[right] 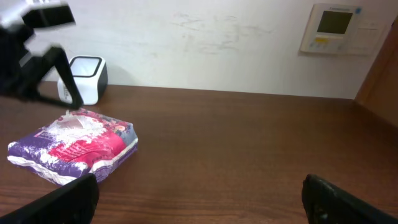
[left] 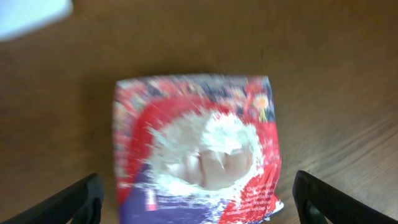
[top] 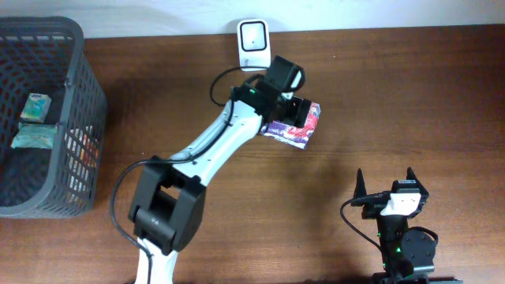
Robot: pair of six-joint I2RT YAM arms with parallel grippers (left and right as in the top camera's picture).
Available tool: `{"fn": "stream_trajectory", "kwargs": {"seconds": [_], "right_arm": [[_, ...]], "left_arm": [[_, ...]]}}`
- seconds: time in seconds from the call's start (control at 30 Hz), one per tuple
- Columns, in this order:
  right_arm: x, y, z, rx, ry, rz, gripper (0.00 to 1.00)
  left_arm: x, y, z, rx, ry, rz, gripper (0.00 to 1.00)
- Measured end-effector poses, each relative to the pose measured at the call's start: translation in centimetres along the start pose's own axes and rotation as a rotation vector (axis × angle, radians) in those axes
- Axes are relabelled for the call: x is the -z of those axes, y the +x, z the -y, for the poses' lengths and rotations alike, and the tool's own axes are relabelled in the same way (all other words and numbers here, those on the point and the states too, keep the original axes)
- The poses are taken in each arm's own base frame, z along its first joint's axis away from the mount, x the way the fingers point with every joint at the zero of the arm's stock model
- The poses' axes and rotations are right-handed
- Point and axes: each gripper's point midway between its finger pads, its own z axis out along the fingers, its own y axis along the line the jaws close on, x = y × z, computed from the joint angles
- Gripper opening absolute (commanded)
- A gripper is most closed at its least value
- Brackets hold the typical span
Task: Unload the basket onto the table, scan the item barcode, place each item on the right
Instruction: 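Carry the floral package to the table center and release it, then reach into the basket and grasp the white Pantene tube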
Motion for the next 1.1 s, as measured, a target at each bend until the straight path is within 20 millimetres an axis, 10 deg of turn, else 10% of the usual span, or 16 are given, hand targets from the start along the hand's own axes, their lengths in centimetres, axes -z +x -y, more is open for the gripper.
{"fn": "stream_trajectory", "kwargs": {"seconds": [0.07,0.23,0.3,0.47,0.57,0.7,0.9,1.1], "right_arm": [[0.0,0.0,0.0,0.000,0.000,0.000,0.99],[0.0,0.0,0.0,0.000,0.000,0.000,0.99],[0.0,0.0,0.0,0.000,0.000,0.000,0.99],[0.0,0.0,0.0,0.000,0.000,0.000,0.99],[0.0,0.0,0.0,0.000,0.000,0.000,0.99],[0.0,0.0,0.0,0.000,0.000,0.000,0.99],[0.0,0.0,0.0,0.000,0.000,0.000,0.99],[0.0,0.0,0.0,0.000,0.000,0.000,0.99]], "left_arm": [[3.7,-3.0,-1.5,0.027,-0.011,0.091,0.95],[25.0,-11.0,-15.4,0.229,-0.317,0.545,0.92],[34.4,-9.8,-23.0,0.357,-0.530,0.692,0.89],[43.7,-0.2,-37.5,0.631,-0.916,0.662,0.86],[43.4,5.7,-42.4,0.662,-1.022,0.452,0.86],[36.4,12.1,-46.4,0.596,-0.957,0.067,0.84],[27.2,19.2,-47.3,0.636,-0.754,-0.278,0.91],[24.8,25.6,-47.1,0.785,-0.486,-0.361,0.84]]}}
